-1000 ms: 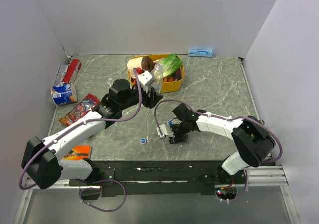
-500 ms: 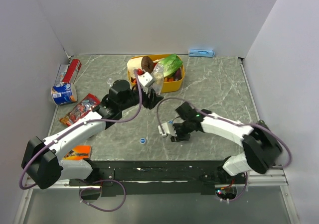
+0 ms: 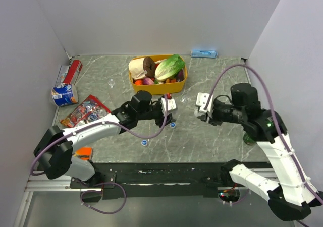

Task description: Screw on the bottle caps

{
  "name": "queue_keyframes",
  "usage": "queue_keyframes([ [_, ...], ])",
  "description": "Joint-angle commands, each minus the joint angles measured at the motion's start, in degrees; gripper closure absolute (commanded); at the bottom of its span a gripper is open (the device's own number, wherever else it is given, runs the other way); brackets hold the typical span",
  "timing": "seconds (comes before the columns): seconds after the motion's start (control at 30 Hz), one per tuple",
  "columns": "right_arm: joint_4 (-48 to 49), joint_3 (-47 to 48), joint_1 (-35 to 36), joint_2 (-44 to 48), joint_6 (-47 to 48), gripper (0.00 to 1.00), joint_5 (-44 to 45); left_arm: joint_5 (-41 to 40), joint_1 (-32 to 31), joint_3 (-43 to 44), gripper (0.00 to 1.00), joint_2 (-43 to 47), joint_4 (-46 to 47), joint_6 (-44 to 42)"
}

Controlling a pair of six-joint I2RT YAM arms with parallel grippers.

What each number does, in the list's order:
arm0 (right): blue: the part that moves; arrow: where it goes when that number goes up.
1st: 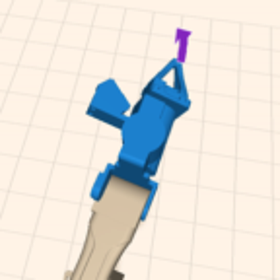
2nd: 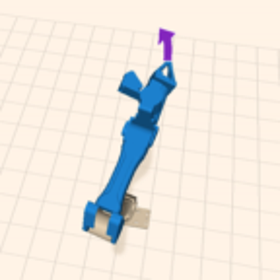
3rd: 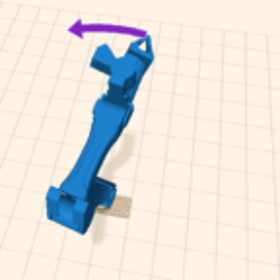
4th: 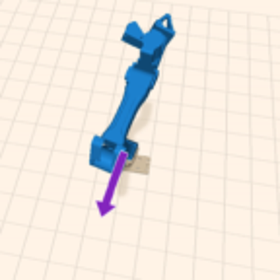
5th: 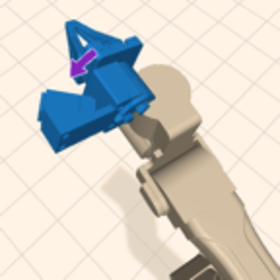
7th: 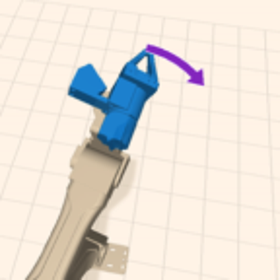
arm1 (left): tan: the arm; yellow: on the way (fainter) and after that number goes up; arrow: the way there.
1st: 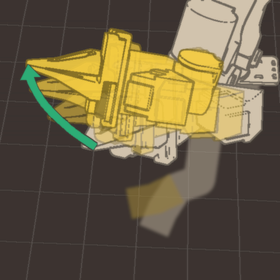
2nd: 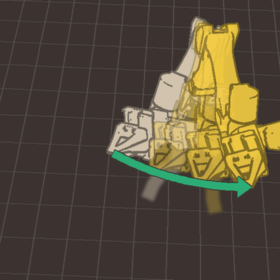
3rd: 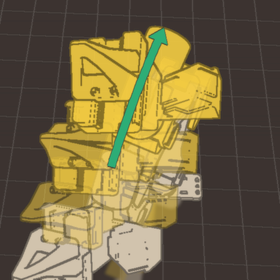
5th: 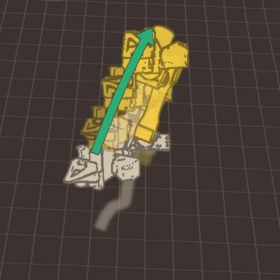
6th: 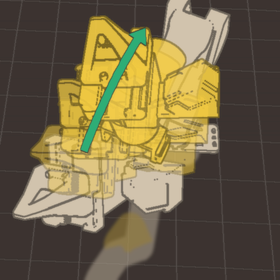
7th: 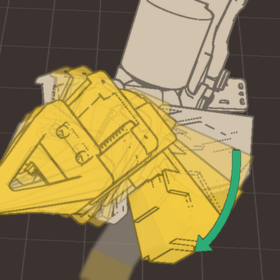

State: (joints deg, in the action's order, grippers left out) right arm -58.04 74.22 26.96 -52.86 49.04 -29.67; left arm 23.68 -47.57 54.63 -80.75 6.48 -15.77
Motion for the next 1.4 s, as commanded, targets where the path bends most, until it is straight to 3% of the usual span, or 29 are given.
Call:
queue_keyframes([
  [0.0,-6.82,6.98,-0.33,-1.54,-6.49,0.69,-2.84,2.69,-1.47,-3.55,0.99,0.59,0.28,-6.73],
  [0.23,-9.20,9.45,0.37,-4.00,-2.02,0.67,-9.61,3.65,-1.91,-14.46,0.99,4.89,10.56,-5.59],
  [0.57,-6.12,10.34,8.54,-8.92,2.73,0.64,-6.72,4.88,-2.88,-20.96,0.99,8.42,20.50,-3.92],
  [1.07,-2.07,12.62,10.83,-12.26,0.88,0.63,-7.24,5.23,-3.23,-22.90,0.99,10.26,21.56,-2.77],
  [1.37,0.12,12.00,8.38,-11.39,-2.44,0.65,-2.41,4.97,-3.14,-22.82,0.99,10.26,21.03,-3.48],
])
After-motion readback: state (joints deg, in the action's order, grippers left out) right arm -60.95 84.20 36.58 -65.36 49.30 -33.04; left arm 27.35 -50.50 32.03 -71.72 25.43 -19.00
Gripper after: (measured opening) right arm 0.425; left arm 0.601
